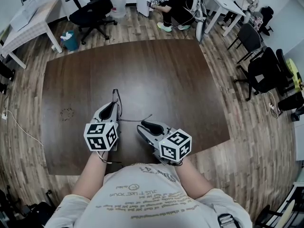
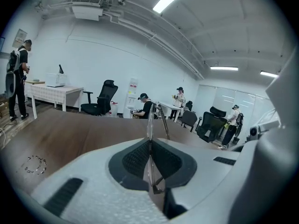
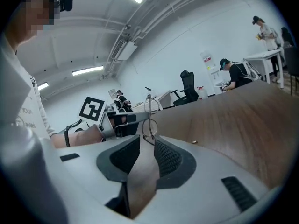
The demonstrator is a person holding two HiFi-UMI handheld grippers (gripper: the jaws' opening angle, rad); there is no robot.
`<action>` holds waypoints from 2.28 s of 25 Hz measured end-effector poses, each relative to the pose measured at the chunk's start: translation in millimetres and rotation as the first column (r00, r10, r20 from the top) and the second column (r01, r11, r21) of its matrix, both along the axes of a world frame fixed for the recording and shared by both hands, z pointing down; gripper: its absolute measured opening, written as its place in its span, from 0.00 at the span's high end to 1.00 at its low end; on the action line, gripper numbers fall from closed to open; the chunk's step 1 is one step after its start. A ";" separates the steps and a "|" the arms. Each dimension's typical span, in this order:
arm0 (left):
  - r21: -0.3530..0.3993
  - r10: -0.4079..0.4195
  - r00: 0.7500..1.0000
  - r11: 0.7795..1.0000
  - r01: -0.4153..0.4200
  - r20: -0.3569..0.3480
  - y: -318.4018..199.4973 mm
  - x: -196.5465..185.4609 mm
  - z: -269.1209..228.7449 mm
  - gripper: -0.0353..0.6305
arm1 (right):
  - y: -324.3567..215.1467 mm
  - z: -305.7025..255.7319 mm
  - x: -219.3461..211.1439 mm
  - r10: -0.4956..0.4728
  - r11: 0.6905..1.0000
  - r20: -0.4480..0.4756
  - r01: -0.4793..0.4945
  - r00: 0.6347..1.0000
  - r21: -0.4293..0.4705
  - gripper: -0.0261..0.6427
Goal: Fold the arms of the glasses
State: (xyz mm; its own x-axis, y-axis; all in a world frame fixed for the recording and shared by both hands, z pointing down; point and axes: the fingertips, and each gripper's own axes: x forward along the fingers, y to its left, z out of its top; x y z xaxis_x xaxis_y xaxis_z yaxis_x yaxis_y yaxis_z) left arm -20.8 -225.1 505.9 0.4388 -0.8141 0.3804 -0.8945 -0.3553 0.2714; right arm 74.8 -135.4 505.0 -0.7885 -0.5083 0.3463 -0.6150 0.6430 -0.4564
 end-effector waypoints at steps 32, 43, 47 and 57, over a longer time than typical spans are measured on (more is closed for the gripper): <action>0.015 0.093 0.995 0.996 -0.092 -0.031 12.5 21.4 -1.2 0.90 | -28.8 16.9 29.7 0.217 0.970 0.113 -0.201 0.970 -0.138 0.84; 0.080 0.159 0.984 0.983 -0.165 0.078 21.0 35.1 -5.8 0.90 | -37.8 4.8 28.7 0.226 0.968 0.178 -0.200 0.958 -0.151 0.86; 0.099 0.180 0.978 0.977 -0.190 0.103 23.5 40.2 -8.5 0.90 | -40.7 -0.2 26.6 0.219 0.971 0.185 -0.195 0.958 -0.139 0.86; 0.108 0.220 0.965 0.966 -0.236 0.141 27.3 52.0 -6.9 0.90 | -44.2 -11.7 19.6 0.189 0.979 0.196 -0.169 0.962 -0.112 0.88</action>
